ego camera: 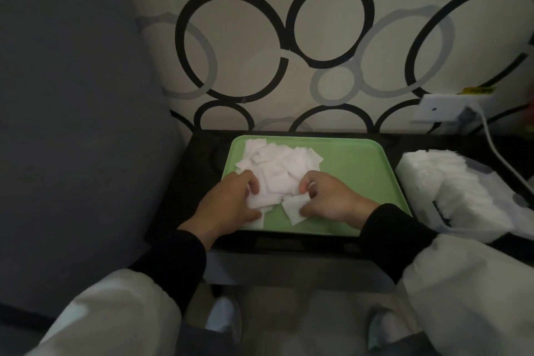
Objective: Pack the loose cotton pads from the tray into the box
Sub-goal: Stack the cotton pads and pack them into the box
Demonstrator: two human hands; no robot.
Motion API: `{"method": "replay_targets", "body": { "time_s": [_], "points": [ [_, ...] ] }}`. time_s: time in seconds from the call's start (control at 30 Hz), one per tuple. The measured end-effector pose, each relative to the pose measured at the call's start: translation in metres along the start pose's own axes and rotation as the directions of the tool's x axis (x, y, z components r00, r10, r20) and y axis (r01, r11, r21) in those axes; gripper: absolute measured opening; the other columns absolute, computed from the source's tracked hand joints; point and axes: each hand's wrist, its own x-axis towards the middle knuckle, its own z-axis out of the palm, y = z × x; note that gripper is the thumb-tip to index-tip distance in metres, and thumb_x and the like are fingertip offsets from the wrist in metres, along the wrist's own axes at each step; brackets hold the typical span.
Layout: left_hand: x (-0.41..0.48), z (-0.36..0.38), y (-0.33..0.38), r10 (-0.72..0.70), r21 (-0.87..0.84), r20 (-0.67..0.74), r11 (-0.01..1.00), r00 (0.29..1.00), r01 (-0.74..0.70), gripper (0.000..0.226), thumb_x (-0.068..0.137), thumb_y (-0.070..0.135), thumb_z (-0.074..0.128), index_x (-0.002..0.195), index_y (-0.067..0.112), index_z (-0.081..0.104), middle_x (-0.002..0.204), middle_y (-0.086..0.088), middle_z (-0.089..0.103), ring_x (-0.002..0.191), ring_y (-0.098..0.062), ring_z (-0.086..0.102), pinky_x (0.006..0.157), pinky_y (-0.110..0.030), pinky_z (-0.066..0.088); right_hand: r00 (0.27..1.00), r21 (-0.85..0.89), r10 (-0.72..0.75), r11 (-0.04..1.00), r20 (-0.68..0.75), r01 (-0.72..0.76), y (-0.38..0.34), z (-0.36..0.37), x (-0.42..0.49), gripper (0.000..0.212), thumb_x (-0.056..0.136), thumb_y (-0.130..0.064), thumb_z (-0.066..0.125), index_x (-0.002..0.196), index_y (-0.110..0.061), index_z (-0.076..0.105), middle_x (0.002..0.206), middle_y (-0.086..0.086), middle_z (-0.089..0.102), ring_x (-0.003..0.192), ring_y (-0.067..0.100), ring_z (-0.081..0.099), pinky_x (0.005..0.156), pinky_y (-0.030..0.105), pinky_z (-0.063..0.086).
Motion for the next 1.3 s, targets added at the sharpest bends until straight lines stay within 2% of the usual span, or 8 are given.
{"method": "replay_targets", "body": {
  "time_s": [0.3, 0.5, 0.6, 0.77, 0.9, 1.07, 1.17, 1.3],
  "points": [
    [0.003, -0.002, 0.01, 0.044, 0.085, -0.112, 0.996, 0.993, -0.034, 0.009, 0.084, 0.032, 0.074, 0.083, 0.033, 0.065, 0.092, 0.008, 0.056, 0.086, -0.014, 0.056, 0.078, -0.035, 0.051, 0.995, 0.108, -0.1, 0.989, -0.009, 0.1, 0.008, -0.012, -0.005, 0.023, 0.079, -0.002, 0.069, 0.075, -0.024, 0.065, 0.086, 0.016, 0.057, 0.07, 0.026, 0.052, 0.061, 0.033, 0.042],
    [0.003, -0.013, 0.018, -0.037, -0.171, -0.195, 0.985, 0.98, 0.003, 0.016, 0.081, 0.028, 0.077, 0.075, 0.033, 0.063, 0.09, 0.013, 0.063, 0.08, -0.007, 0.059, 0.07, -0.026, 0.046, 0.985, 0.202, -0.074, 0.974, -0.155, 0.105, 0.012, -0.019, -0.007, 0.012, 0.091, -0.013, 0.064, 0.093, -0.015, 0.076, 0.098, 0.0, 0.071, 0.085, 0.026, 0.066, 0.065, 0.028, 0.054],
    [0.003, -0.018, 0.019, -0.107, -0.443, -0.164, 0.896, 0.981, 0.024, 0.012, 0.084, 0.017, 0.076, 0.078, 0.024, 0.068, 0.084, 0.008, 0.067, 0.076, -0.008, 0.061, 0.068, -0.023, 0.048, 0.969, 0.213, -0.072, 0.969, -0.235, 0.124, 0.015, -0.024, -0.008, 0.018, 0.085, -0.003, 0.065, 0.086, -0.02, 0.072, 0.095, 0.005, 0.069, 0.077, 0.027, 0.066, 0.072, 0.041, 0.057],
    [0.006, -0.02, 0.022, -0.269, -0.783, -0.051, 0.608, 0.962, 0.128, 0.003, 0.092, 0.013, 0.067, 0.089, 0.012, 0.065, 0.084, -0.001, 0.068, 0.081, -0.017, 0.068, 0.063, -0.029, 0.057, 0.956, 0.272, -0.106, 0.945, -0.272, 0.182, 0.009, -0.029, -0.011, 0.026, 0.085, 0.003, 0.063, 0.086, -0.022, 0.07, 0.098, 0.002, 0.066, 0.068, 0.016, 0.059, 0.064, 0.03, 0.049],
    [0.012, -0.016, 0.027, -0.334, -0.865, 0.0, 0.473, 0.943, 0.167, 0.004, 0.095, 0.016, 0.063, 0.097, 0.012, 0.064, 0.097, -0.008, 0.068, 0.074, -0.015, 0.071, 0.059, -0.029, 0.058, 0.965, 0.43, -0.182, 0.868, -0.189, 0.248, -0.004, -0.028, -0.016, 0.024, 0.085, 0.009, 0.061, 0.091, -0.013, 0.07, 0.102, 0.007, 0.071, 0.074, 0.017, 0.058, 0.06, 0.029, 0.045],
    [0.017, -0.008, 0.042, -0.331, -0.893, 0.07, 0.4, 0.941, 0.207, 0.003, 0.097, 0.017, 0.062, 0.097, 0.015, 0.063, 0.099, -0.01, 0.066, 0.075, -0.023, 0.07, 0.057, -0.03, 0.057, 0.965, 0.401, -0.258, 0.879, -0.053, 0.257, -0.007, -0.032, -0.016, 0.032, 0.087, 0.004, 0.064, 0.11, -0.016, 0.055, 0.089, 0.027, 0.065, 0.07, 0.024, 0.048, 0.064, 0.035, 0.037],
    [0.018, -0.004, 0.053, -0.303, -0.898, 0.107, 0.379, 0.947, 0.222, 0.004, 0.098, 0.018, 0.059, 0.099, 0.017, 0.062, 0.1, -0.008, 0.067, 0.079, -0.027, 0.071, 0.063, -0.034, 0.057, 0.969, 0.399, -0.238, 0.884, -0.062, 0.242, -0.006, -0.035, -0.013, 0.035, 0.086, 0.001, 0.069, 0.113, -0.015, 0.054, 0.072, 0.012, 0.064, 0.063, 0.017, 0.05, 0.062, 0.03, 0.04],
    [0.017, 0.0, 0.063, -0.246, -0.918, 0.163, 0.317, 0.955, 0.238, 0.007, 0.1, 0.015, 0.056, 0.105, 0.013, 0.059, 0.098, -0.009, 0.067, 0.075, -0.025, 0.072, 0.057, -0.03, 0.056, 0.971, 0.474, -0.224, 0.849, -0.08, 0.234, -0.005, -0.036, -0.014, 0.022, 0.083, 0.004, 0.072, 0.099, -0.009, 0.064, 0.086, 0.005, 0.075, 0.072, 0.013, 0.067, 0.061, 0.023, 0.052]
  ]
}}
